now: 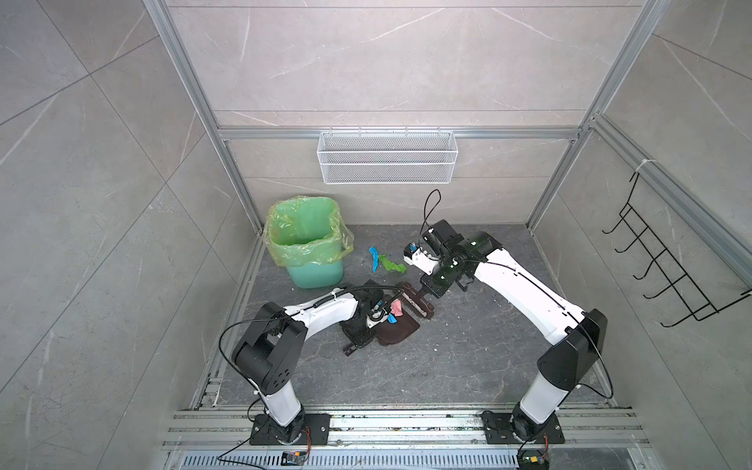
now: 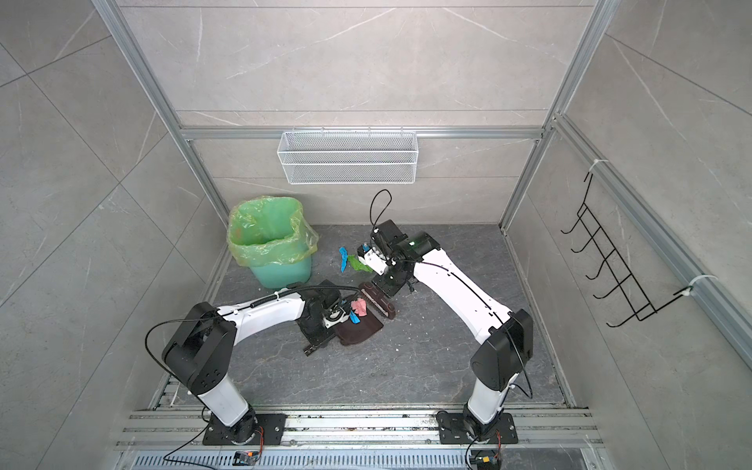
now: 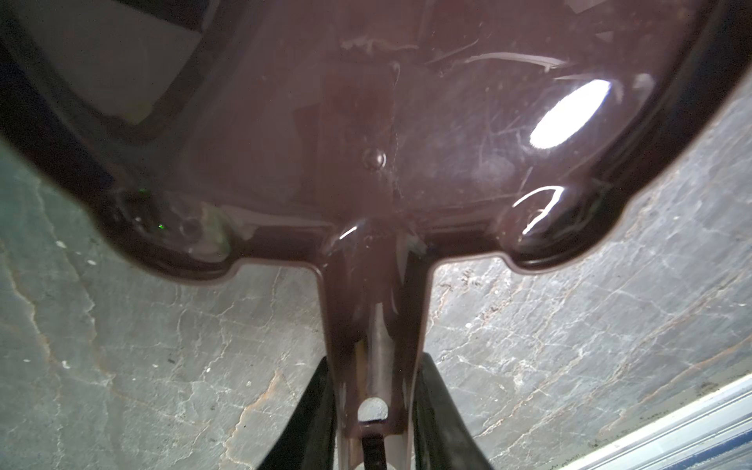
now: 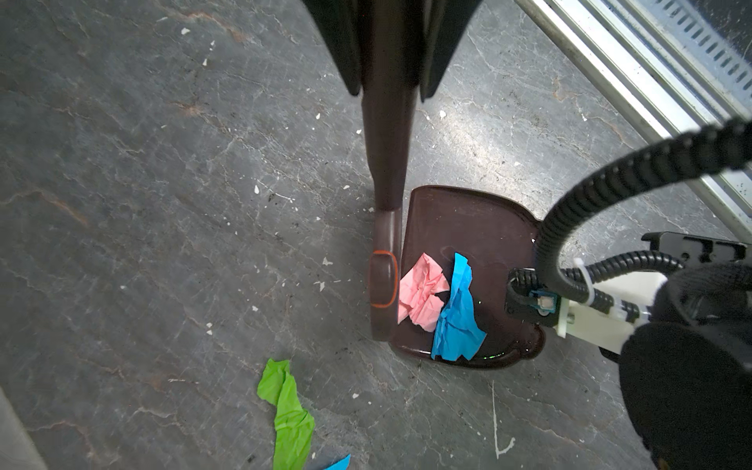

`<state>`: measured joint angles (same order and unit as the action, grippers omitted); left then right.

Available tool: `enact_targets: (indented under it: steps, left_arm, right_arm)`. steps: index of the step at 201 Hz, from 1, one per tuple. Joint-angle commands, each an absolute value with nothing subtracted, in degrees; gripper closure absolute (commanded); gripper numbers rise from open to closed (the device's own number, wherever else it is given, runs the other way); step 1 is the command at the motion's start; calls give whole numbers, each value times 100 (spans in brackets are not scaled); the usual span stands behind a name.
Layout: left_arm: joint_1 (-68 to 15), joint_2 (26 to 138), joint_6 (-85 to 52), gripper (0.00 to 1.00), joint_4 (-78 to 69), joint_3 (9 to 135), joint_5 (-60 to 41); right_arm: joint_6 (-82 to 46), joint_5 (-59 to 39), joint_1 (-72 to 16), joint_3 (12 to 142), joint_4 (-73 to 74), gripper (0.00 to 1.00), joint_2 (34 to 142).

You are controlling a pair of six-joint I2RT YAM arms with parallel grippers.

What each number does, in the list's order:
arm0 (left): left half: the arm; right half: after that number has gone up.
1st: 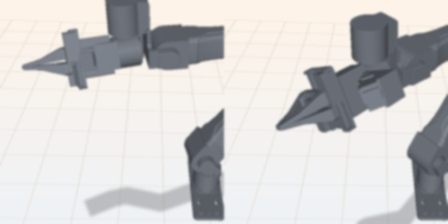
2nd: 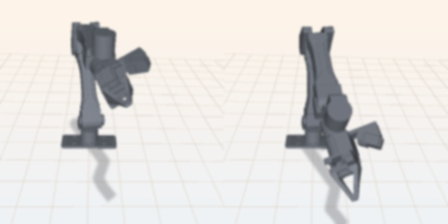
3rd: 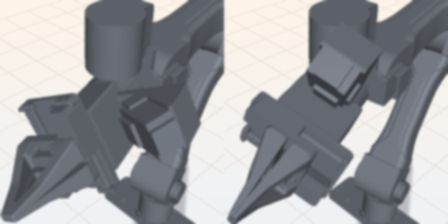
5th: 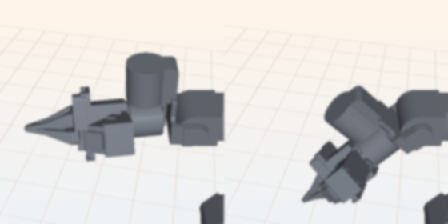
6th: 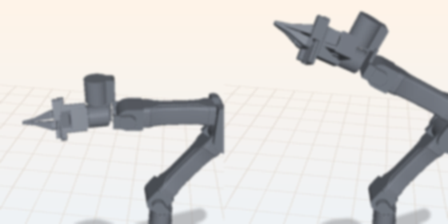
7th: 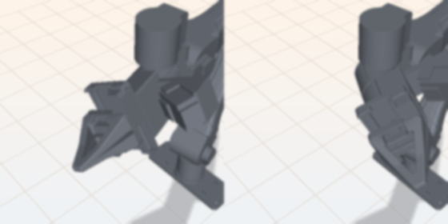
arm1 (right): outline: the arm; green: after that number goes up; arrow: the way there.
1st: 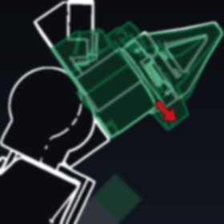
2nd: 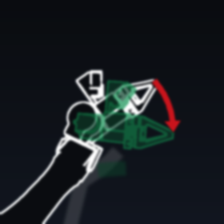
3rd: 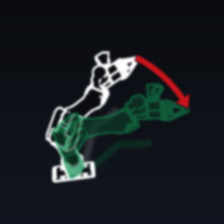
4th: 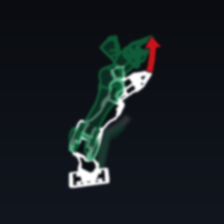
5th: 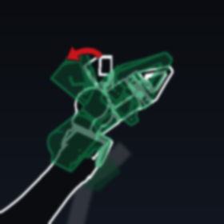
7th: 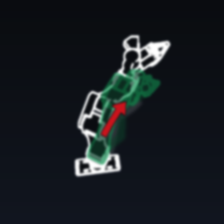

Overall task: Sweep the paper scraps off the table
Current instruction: 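Sweep the pink scrap with the broom into the dustpan held by the left gripper, then lift the dustpan with the left gripper and carry it over the green bin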

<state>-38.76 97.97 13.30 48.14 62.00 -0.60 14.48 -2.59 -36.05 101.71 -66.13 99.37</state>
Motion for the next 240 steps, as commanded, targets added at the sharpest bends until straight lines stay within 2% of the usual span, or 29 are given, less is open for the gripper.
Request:
enact_targets:
  steps: [1,57,96,137,176,240]
  left_arm:
    - [-3908,9664,1285,100,4949,6172,-128]
    - [-3907,9638,1230,100,4975,6165,-82]
    - [-3905,9615,1221,100,4995,6245,-35]
    - [-3909,9525,1192,100,5035,6336,121]
    - [-3905,9324,1167,100,5084,6515,191]
    - [-3896,8925,1064,100,5390,6939,323]
  right_arm:
    - [1264,-10,-3627,10137,-6409,100,9753]
    - [1244,105,-3776,10319,-6641,100,10159]
    - [1367,-227,-4020,10194,-6711,100,10221]
    - [1455,-306,-4024,9837,-6261,100,9663]
    - [1353,506,-3960,9197,-5438,100,9067]
    - [763,632,-3067,8573,-4754,100,8423]
